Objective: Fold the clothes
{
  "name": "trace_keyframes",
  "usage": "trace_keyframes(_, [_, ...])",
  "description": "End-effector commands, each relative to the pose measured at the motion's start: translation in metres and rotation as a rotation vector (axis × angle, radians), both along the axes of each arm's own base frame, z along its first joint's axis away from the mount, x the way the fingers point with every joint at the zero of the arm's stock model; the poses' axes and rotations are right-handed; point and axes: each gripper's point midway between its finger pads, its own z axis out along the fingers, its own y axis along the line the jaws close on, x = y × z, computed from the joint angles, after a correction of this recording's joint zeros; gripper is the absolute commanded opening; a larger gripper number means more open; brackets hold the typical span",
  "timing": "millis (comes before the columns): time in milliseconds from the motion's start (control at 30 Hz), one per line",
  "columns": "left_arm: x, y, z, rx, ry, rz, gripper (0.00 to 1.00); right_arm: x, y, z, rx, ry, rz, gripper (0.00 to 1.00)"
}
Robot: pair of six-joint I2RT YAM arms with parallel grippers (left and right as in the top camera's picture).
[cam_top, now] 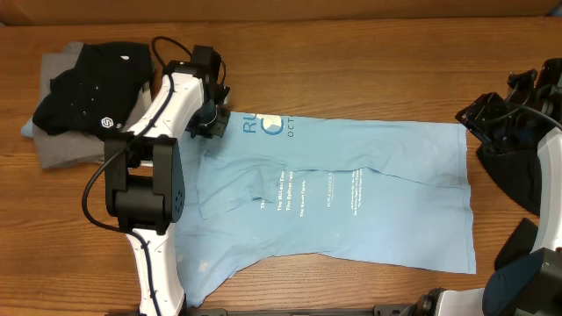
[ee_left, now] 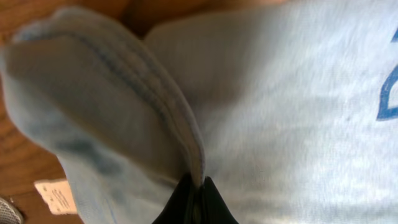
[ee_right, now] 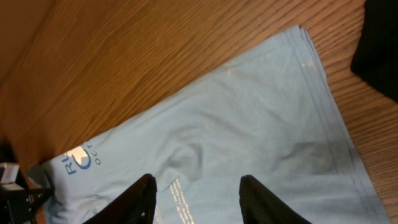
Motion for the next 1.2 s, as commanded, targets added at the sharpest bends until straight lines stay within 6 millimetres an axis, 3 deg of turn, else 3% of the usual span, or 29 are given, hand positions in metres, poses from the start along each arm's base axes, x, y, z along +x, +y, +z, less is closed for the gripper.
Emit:
trace_keyframes(0, [0.016, 0.01, 0.014, 0.018, -0.045, 0.078, 0.04, -0.001, 0.002, -0.003, 0.0, 0.009, 0.004, 0.47])
trace_keyframes(67, [0.017, 0.019, 0.019, 0.052, -0.054, 0.118, 0.04, -0.002, 0.002, -0.003, 0.001, 0.011, 0.004, 0.47])
trace_keyframes(267, [0.004, 0.075, 0.029, 0.26, -0.054, 0.357, 0.04, -0.002, 0.002, -0.003, 0.001, 0.012, 0.004, 0.47])
trace_keyframes(433, [0.0, 0.092, 0.028, 0.255, -0.042, 0.415, 0.14, -0.002, 0.002, -0.003, 0.001, 0.012, 0.004, 0.47])
trace_keyframes(500, [-0.003, 0.097, 0.028, 0.252, -0.034, 0.443, 0.25, -0.002, 0.002, -0.003, 0.001, 0.014, 0.004, 0.47])
trace_keyframes(533, [-0.003, 0.096, 0.027, 0.237, -0.029, 0.445, 0.42, -0.002, 0.002, -0.003, 0.001, 0.014, 0.004, 0.47])
trace_keyframes(600, [-0.003, 0.091, 0.026, 0.204, -0.017, 0.427, 0.49, -0.002, 0.002, -0.003, 0.001, 0.013, 0.004, 0.47])
trace_keyframes(767, [0.005, 0.079, 0.031, 0.163, -0.028, 0.345, 0.48, -0.002, 0.002, -0.003, 0.0, 0.011, 0.004, 0.47])
trace_keyframes(967, [0.036, 0.05, 0.056, 0.145, -0.127, 0.165, 0.39, -0.001, 0.002, -0.003, -0.001, 0.008, 0.004, 0.47])
trace_keyframes(1167, [0.058, 0.03, 0.077, 0.25, -0.233, 0.056, 0.43, 0.016, 0.004, 0.004, 0.008, -0.074, 0.024, 0.51])
